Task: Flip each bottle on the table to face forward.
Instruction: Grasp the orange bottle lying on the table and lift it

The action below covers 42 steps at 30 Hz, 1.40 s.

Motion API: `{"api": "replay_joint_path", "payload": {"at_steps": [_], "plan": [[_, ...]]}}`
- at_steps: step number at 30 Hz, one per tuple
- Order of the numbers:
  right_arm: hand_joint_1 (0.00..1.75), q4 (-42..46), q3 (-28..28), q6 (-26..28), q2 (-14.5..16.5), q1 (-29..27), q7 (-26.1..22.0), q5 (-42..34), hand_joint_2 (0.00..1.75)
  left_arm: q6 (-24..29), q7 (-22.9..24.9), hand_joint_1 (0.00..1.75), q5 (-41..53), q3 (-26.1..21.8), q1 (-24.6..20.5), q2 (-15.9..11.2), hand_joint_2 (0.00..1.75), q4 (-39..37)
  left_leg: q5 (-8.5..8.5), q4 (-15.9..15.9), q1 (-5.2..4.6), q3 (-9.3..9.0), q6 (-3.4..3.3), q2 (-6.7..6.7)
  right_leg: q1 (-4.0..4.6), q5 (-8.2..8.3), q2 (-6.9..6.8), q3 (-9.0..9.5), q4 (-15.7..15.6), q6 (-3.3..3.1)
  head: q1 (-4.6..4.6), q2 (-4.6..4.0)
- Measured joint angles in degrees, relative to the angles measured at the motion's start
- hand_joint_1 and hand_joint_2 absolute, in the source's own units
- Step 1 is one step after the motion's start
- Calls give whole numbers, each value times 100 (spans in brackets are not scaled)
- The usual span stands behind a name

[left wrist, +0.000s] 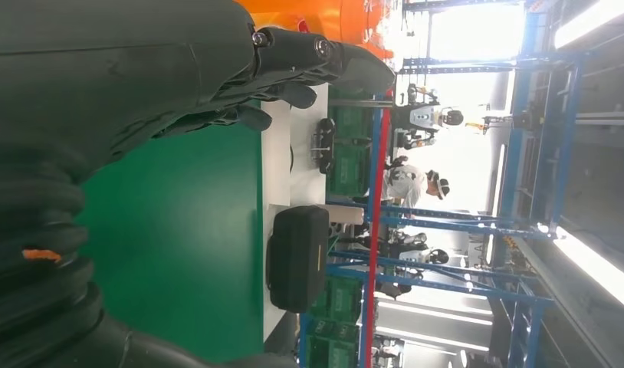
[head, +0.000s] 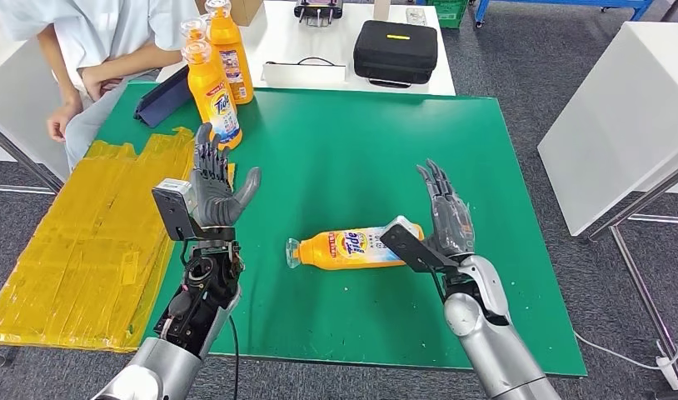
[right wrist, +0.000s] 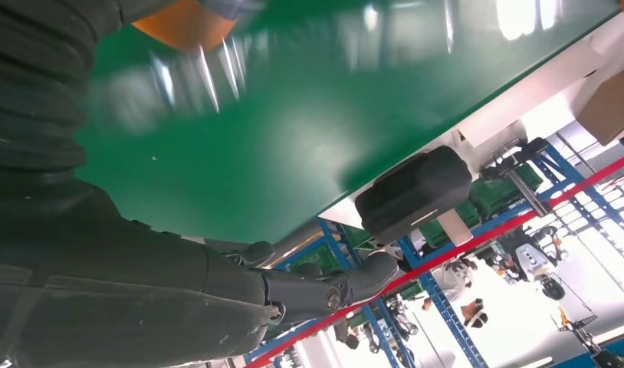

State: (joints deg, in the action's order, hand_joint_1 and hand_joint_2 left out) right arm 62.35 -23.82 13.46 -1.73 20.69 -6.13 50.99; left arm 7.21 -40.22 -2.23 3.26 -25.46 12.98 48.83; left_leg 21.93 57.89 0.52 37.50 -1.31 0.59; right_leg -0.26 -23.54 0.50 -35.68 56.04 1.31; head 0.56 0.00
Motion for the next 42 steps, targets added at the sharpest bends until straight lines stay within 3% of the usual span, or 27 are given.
{"api": "replay_joint_path", "payload": {"at_steps": [32, 38, 42], "plan": [[0, -56, 2, -24, 5, -1, 3, -7, 175, -78, 0, 0, 37, 0, -93, 2, 175, -4, 0, 0, 0, -1, 0, -1, 0, 0, 1, -1, -1, 0, 1, 0], [0, -60, -2, -209, 51, -2, 37, -8, 175, -75, 0, 0, 44, 2, -129, 3, 175, -41, 0, 0, 0, -1, 0, -1, 0, 0, 1, -1, 0, 0, 0, 0], [0, -108, -11, -733, 62, 2, 161, -8, 175, -91, 0, 0, 43, 5, -169, 4, 175, -77, 0, 0, 0, -1, 0, -1, 0, 0, 0, -1, 0, 0, 0, -1]]}}
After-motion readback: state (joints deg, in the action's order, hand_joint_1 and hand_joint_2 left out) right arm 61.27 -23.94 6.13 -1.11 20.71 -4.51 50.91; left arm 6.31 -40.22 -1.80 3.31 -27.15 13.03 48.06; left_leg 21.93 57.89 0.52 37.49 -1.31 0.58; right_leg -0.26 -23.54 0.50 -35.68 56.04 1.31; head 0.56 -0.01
